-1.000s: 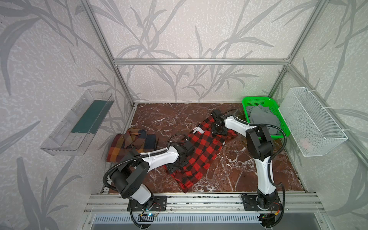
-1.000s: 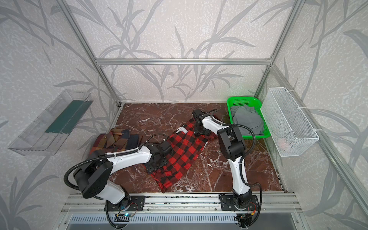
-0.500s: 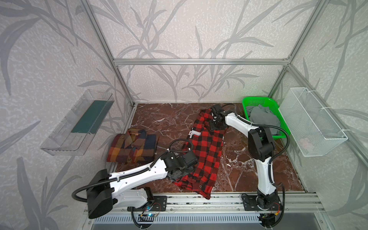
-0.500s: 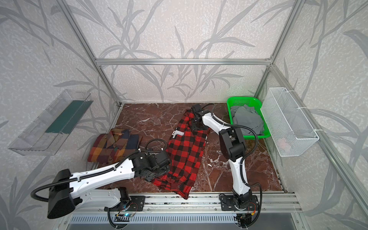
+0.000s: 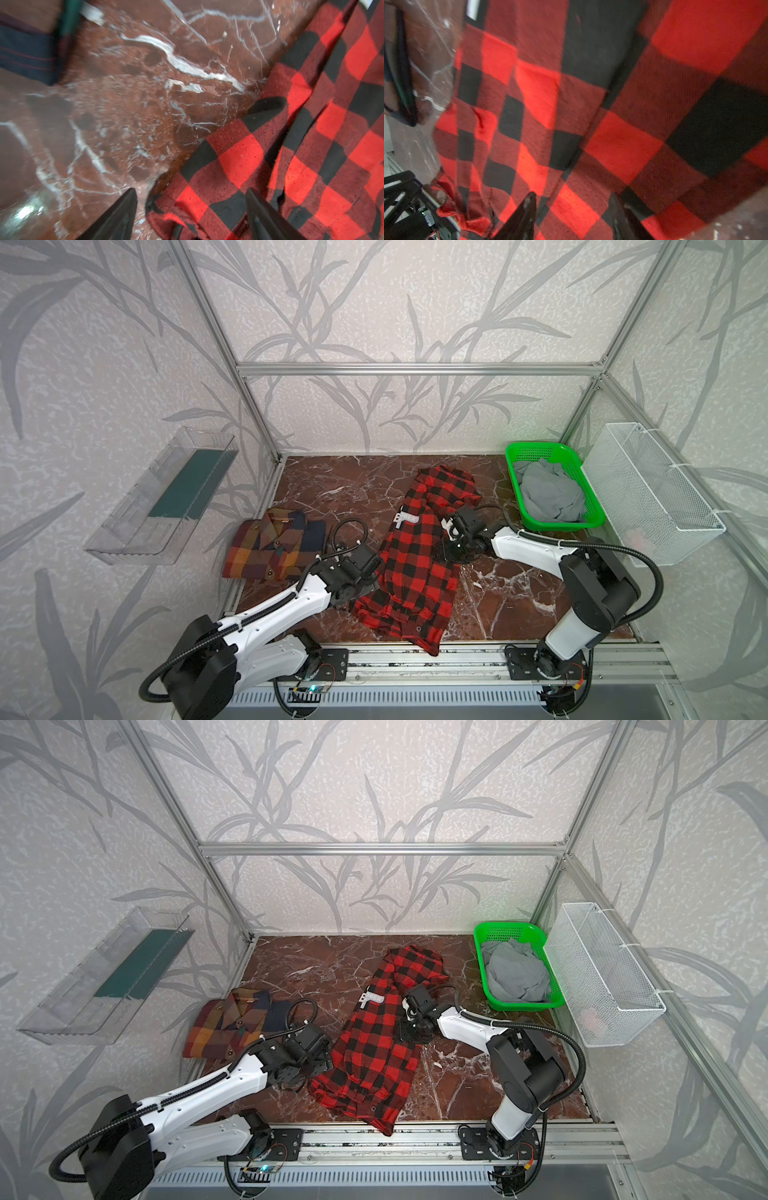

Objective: Fold and stack the long sleeve shirts

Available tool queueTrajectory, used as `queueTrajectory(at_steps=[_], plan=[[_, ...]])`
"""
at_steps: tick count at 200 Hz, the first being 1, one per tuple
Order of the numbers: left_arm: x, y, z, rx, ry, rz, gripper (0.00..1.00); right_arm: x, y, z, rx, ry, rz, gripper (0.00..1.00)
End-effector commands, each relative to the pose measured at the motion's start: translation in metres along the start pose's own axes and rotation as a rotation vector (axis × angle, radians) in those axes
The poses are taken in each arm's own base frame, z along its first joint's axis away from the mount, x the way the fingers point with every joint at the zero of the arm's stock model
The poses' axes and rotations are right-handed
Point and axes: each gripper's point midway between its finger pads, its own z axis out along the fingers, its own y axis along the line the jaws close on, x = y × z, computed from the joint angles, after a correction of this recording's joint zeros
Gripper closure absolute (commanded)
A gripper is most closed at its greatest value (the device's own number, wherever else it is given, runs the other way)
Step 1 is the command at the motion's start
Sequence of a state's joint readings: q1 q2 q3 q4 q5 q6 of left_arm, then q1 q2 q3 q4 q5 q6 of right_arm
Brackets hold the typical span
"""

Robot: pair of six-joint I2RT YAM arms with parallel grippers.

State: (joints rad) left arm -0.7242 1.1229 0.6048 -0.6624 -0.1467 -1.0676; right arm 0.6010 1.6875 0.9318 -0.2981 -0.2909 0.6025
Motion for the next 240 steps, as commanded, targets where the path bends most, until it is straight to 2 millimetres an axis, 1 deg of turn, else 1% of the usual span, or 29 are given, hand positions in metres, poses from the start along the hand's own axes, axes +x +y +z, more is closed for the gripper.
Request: queueTrajectory(at_steps=[1,21,30,40,43,62,81,90,97,106,115,128,148,157,163,165,174,190,192,201,215,221,227,229,232,240], plan=[[0.008,-0.010,0.009,0.052,0.043,0.042,0.21,-0.022,0.003,0.007,-0.021,-0.056,0.044,0.44],[0.024,-0.011,0.018,0.075,0.110,0.030,0.24,-0.031,-0.014,0.018,0.001,-0.041,0.088,0.44],[0.032,-0.011,0.023,0.085,0.139,0.012,0.25,-0.036,-0.026,0.022,0.010,-0.033,0.121,0.45],[0.040,-0.012,0.029,0.104,0.168,-0.008,0.28,-0.046,-0.034,0.026,0.022,-0.039,0.145,0.45],[0.043,-0.012,0.031,0.110,0.176,-0.013,0.30,-0.049,-0.037,0.027,0.028,-0.038,0.121,0.45],[0.056,-0.017,0.036,0.142,0.201,-0.024,0.32,-0.068,-0.051,0.032,0.068,-0.026,0.120,0.45],[0.064,-0.031,0.033,0.171,0.201,0.009,0.33,-0.087,-0.062,0.036,0.092,-0.018,0.130,0.45],[0.068,-0.039,0.030,0.181,0.197,0.029,0.33,-0.097,-0.067,0.035,0.103,-0.021,0.129,0.45],[0.072,-0.047,0.028,0.194,0.194,0.048,0.33,-0.108,-0.072,0.032,0.123,-0.041,0.122,0.45],[0.077,-0.055,0.026,0.202,0.193,0.073,0.33,-0.121,-0.077,0.026,0.148,-0.059,0.112,0.44],[0.081,-0.060,0.025,0.197,0.201,0.095,0.33,-0.132,-0.076,0.017,0.142,-0.068,0.108,0.44],[0.083,-0.064,0.022,0.189,0.198,0.128,0.33,-0.150,-0.063,-0.003,0.093,-0.114,0.090,0.44],[0.074,-0.056,0.013,0.160,0.151,0.162,0.32,-0.180,-0.043,-0.047,0.077,-0.232,0.039,0.41],[0.068,-0.052,0.008,0.153,0.122,0.172,0.32,-0.195,-0.039,-0.063,0.092,-0.284,0.019,0.40],[0.066,-0.051,0.006,0.160,0.109,0.178,0.31,-0.204,-0.036,-0.071,0.098,-0.302,0.011,0.39],[0.065,-0.052,0.005,0.164,0.104,0.181,0.31,-0.205,-0.037,-0.070,0.104,-0.297,0.013,0.39],[0.063,-0.053,0.003,0.181,0.094,0.193,0.30,-0.221,-0.035,-0.077,0.111,-0.306,0.014,0.39],[0.063,-0.058,0.003,0.196,0.091,0.211,0.30,-0.243,-0.040,-0.074,0.144,-0.296,0.020,0.40],[0.064,-0.058,0.003,0.196,0.095,0.215,0.30,-0.247,-0.040,-0.076,0.148,-0.300,0.021,0.40],[0.066,-0.061,0.005,0.195,0.105,0.231,0.30,-0.258,-0.046,-0.068,0.170,-0.288,0.035,0.41],[0.067,-0.059,0.008,0.163,0.116,0.253,0.30,-0.272,-0.054,-0.054,0.174,-0.262,0.059,0.42],[0.068,-0.059,0.010,0.155,0.123,0.263,0.30,-0.281,-0.054,-0.052,0.176,-0.263,0.067,0.43],[0.069,-0.059,0.010,0.151,0.126,0.273,0.31,-0.286,-0.058,-0.046,0.184,-0.250,0.077,0.43],[0.069,-0.059,0.011,0.150,0.127,0.274,0.30,-0.285,-0.061,-0.042,0.190,-0.235,0.081,0.43],[0.069,-0.059,0.011,0.149,0.129,0.278,0.30,-0.290,-0.060,-0.042,0.189,-0.241,0.079,0.44],[0.070,-0.060,0.012,0.146,0.135,0.288,0.31,-0.294,-0.065,-0.034,0.203,-0.224,0.088,0.44]])
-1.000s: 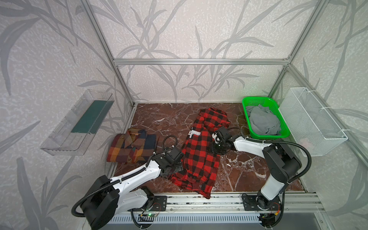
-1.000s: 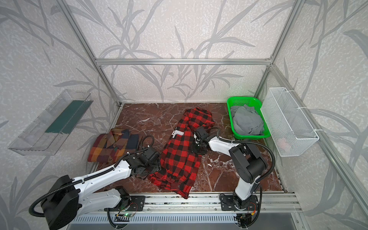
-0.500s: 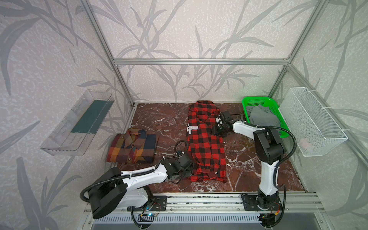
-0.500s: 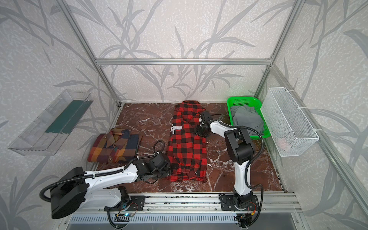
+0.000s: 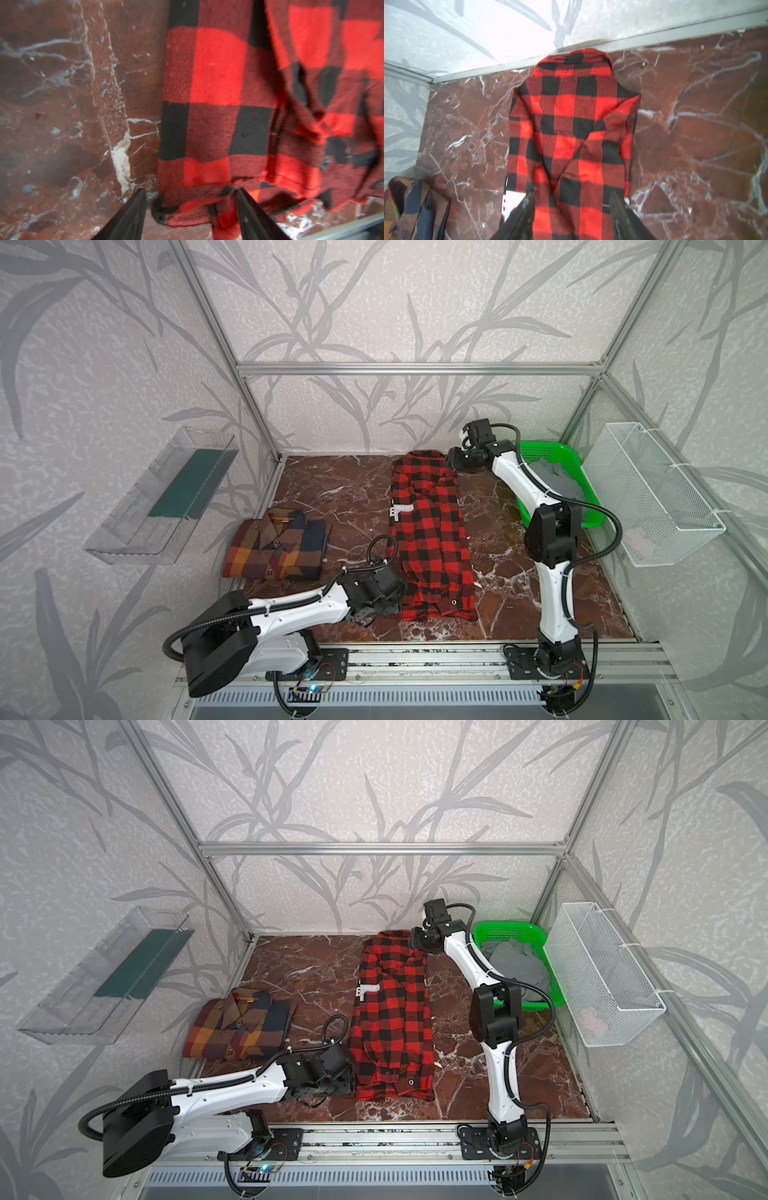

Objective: Fold and stack the long sleeve shirts
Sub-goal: 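Straighten the shirt, right gripper pulling its collar end away from the robot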

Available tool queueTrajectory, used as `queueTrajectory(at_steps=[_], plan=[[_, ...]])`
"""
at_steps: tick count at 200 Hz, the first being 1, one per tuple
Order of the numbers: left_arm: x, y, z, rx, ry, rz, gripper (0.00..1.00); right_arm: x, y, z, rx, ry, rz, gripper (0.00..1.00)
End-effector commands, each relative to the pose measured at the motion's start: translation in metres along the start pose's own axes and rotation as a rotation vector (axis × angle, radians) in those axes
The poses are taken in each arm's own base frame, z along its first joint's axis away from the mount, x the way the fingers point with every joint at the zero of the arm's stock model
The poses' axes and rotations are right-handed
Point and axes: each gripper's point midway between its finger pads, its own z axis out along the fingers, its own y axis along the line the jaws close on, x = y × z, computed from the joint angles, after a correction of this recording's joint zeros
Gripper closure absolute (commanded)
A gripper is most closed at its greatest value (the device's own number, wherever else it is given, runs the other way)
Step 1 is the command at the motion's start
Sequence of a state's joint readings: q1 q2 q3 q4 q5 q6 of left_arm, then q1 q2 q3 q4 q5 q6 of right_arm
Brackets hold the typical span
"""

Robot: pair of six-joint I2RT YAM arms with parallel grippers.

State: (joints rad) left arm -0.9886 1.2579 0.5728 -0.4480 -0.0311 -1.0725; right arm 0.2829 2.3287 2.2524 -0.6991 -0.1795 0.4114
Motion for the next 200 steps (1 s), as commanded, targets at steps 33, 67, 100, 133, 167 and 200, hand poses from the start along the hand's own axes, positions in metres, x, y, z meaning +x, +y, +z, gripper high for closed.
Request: queueTrajectory(at_steps=[33,67,100,133,167,200], plan=[[0.001,0.001,0.004,-0.048,0.027,0.074,0.30,0.038,-0.055,0.072,0.141,0.201,0.061,0.45],[0.005,0.004,0.013,-0.081,0.057,0.094,0.31,0.041,-0.063,0.096,0.123,0.178,0.084,0.48],[0.010,0.008,0.020,-0.111,0.083,0.102,0.30,0.040,-0.059,0.107,0.093,0.164,0.079,0.64],[0.013,0.012,0.025,-0.131,0.101,0.112,0.30,0.032,-0.050,0.107,0.075,0.133,0.042,0.72],[0.019,0.019,0.029,-0.138,0.112,0.112,0.30,0.015,-0.047,0.086,0.132,0.071,0.018,0.55],[0.025,0.026,0.035,-0.149,0.128,0.116,0.30,-0.009,-0.042,0.079,0.127,-0.018,-0.005,0.55]])
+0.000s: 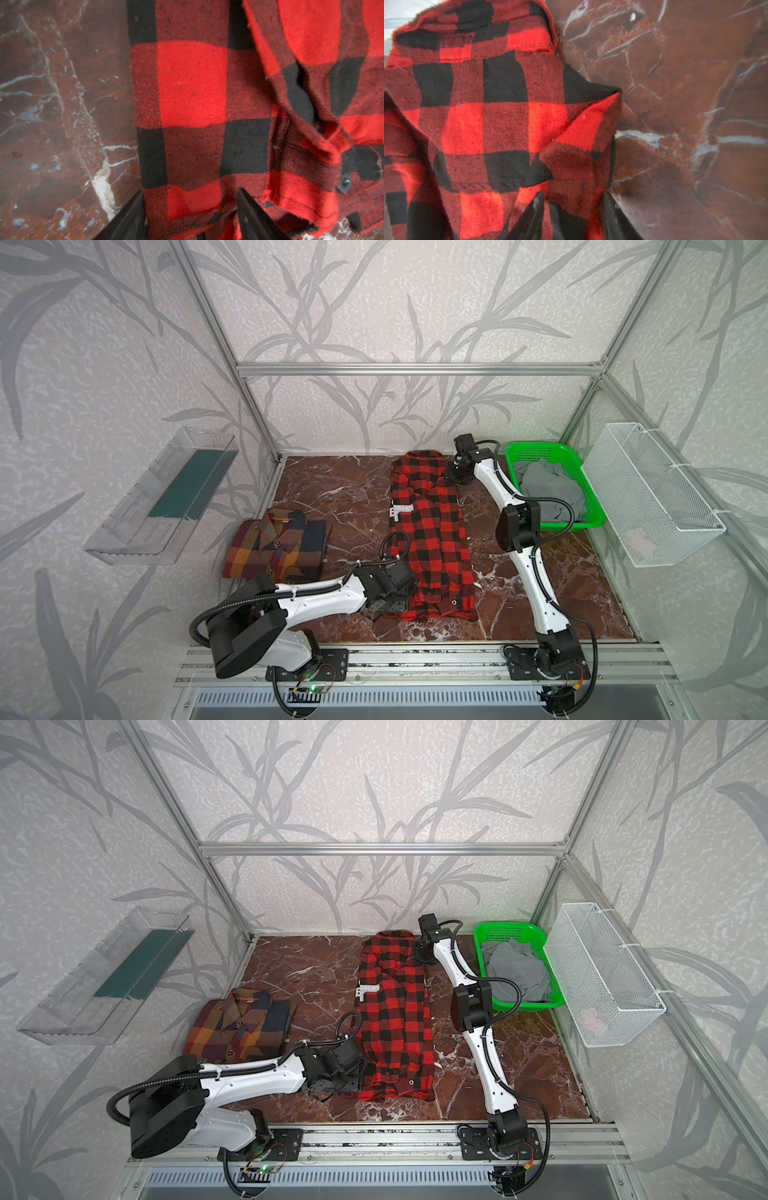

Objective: Fold and stack the long sleeve shirts
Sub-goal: 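Straighten the shirt, right gripper pulling its collar end away from the robot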

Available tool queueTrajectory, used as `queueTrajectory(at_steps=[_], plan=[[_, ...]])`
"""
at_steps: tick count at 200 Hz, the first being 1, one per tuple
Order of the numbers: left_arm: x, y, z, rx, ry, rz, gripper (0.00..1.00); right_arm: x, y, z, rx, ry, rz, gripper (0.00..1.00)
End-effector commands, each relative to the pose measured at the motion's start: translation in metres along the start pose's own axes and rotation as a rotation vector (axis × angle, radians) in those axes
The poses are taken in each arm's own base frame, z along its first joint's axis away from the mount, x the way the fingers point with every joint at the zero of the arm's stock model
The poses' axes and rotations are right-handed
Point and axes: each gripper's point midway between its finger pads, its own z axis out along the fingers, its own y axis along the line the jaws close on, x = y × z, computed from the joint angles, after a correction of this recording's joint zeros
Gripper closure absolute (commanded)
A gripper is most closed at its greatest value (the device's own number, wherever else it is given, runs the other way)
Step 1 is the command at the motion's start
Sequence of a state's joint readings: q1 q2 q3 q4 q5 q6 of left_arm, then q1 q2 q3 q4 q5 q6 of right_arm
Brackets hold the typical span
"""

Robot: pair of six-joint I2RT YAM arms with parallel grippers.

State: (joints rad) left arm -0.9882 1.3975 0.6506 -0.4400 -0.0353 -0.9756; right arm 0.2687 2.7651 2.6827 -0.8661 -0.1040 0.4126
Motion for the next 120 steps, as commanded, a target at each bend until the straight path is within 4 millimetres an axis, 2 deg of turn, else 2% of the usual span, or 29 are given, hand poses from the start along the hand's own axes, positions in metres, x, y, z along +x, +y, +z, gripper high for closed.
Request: queueTrajectory(at_steps=[1,17,55,83,120], plan=[[0.033,0.033,0.023,-0.096,0.109,0.016,0.30,-0.040,0.016,-0.036,-0.020,-0.143,-0.033,0.55],[0.036,0.036,0.026,-0.102,0.118,0.014,0.30,-0.042,0.019,-0.030,-0.050,-0.149,-0.029,0.55],[0.042,0.037,0.030,-0.106,0.143,0.026,0.31,-0.042,0.011,-0.007,-0.078,-0.146,0.009,0.56],[0.045,0.039,0.033,-0.106,0.153,0.031,0.31,-0.045,0.019,0.003,-0.168,-0.150,0.020,0.66],[0.049,0.042,0.036,-0.114,0.165,0.030,0.31,-0.044,0.015,0.010,-0.216,-0.128,0.089,0.61]])
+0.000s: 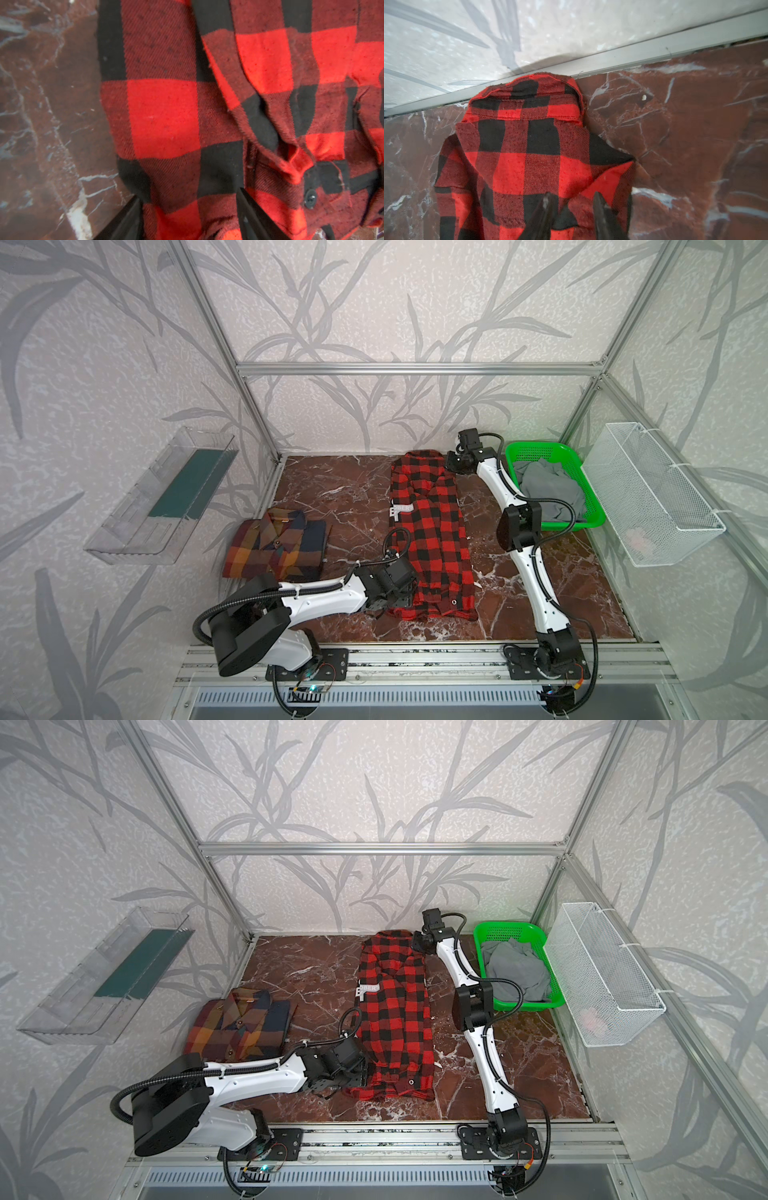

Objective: Fold and stack the long sleeve shirts
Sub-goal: 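Straighten the shirt, right gripper pulling its collar end away from the robot, then release the collar and bring the right gripper to the shirt's near hem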

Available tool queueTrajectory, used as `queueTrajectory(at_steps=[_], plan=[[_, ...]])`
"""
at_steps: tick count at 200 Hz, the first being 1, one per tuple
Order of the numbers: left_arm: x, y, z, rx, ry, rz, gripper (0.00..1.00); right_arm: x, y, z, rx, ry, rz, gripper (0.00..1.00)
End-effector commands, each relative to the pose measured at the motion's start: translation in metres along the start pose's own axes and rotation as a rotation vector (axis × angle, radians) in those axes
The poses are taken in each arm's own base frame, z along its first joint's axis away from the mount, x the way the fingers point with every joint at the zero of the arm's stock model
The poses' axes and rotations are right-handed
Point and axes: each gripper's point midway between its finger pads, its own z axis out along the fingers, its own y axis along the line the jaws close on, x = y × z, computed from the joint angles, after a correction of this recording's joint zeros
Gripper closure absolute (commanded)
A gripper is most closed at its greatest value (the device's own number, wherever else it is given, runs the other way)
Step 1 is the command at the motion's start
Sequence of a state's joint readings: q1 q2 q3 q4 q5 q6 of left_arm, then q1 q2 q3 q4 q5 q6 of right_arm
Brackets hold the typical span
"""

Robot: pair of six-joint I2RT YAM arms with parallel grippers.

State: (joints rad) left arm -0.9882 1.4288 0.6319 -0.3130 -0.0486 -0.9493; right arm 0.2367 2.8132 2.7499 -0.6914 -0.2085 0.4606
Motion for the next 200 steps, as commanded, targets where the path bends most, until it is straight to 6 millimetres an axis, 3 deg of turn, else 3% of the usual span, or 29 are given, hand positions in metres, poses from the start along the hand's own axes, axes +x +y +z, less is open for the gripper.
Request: queueTrajectory(at_steps=[1,41,66,86,113,139,167,200], plan=[[0.062,0.056,0.021,-0.167,0.221,0.009,0.31,0.002,-0.002,0.009,-0.049,0.010,0.051,0.61],[0.066,0.060,0.023,-0.169,0.227,0.004,0.31,0.004,-0.004,0.015,-0.057,0.008,0.070,0.61],[0.067,0.060,0.025,-0.170,0.233,0.006,0.31,0.014,-0.002,0.025,-0.085,0.040,0.101,0.72],[0.069,0.061,0.027,-0.169,0.236,0.005,0.31,0.015,0.012,0.027,-0.146,0.042,0.094,0.79],[0.070,0.063,0.027,-0.173,0.240,0.010,0.31,0.011,0.032,0.021,-0.215,0.039,0.089,0.77],[0.061,0.057,0.015,-0.147,0.202,0.027,0.29,-0.007,0.050,-0.016,-0.213,0.013,0.039,0.63],[0.045,0.043,-0.009,-0.046,0.123,0.025,0.24,-0.021,0.070,-0.080,-0.178,-0.011,-0.026,0.45],[0.039,0.032,-0.030,0.070,0.066,-0.001,0.20,-0.002,0.081,-0.140,-0.177,-0.029,-0.040,0.34]])
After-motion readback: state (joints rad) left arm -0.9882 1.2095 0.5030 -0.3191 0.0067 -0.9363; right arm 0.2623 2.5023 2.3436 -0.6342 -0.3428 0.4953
